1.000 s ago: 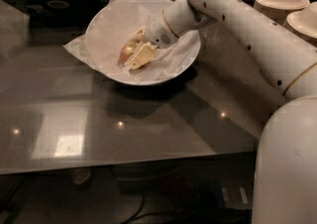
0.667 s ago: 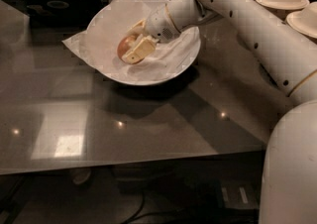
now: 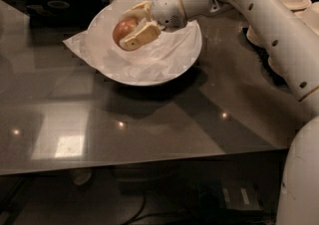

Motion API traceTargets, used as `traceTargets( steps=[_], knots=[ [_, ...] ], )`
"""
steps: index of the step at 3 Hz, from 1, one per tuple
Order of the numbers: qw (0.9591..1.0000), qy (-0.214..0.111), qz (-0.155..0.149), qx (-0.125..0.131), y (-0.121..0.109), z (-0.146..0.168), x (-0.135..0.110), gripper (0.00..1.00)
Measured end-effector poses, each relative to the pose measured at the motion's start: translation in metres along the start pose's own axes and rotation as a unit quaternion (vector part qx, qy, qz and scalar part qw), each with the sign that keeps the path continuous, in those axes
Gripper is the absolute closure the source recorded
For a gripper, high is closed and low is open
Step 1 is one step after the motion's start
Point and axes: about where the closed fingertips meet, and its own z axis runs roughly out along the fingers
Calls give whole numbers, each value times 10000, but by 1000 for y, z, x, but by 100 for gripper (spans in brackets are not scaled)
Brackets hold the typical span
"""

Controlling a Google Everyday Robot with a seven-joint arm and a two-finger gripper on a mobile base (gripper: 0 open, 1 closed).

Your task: Pick apple from white bowl

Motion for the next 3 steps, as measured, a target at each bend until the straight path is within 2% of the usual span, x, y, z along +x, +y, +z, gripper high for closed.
traceTargets(
  steps=[1,2,3],
  knots=[
    [9995,-276,57,106,14,-29,-14,100],
    [9990,-241,207,307,34,-64,-19,100],
    [9990,-241,207,307,34,-64,-19,100]
  ],
)
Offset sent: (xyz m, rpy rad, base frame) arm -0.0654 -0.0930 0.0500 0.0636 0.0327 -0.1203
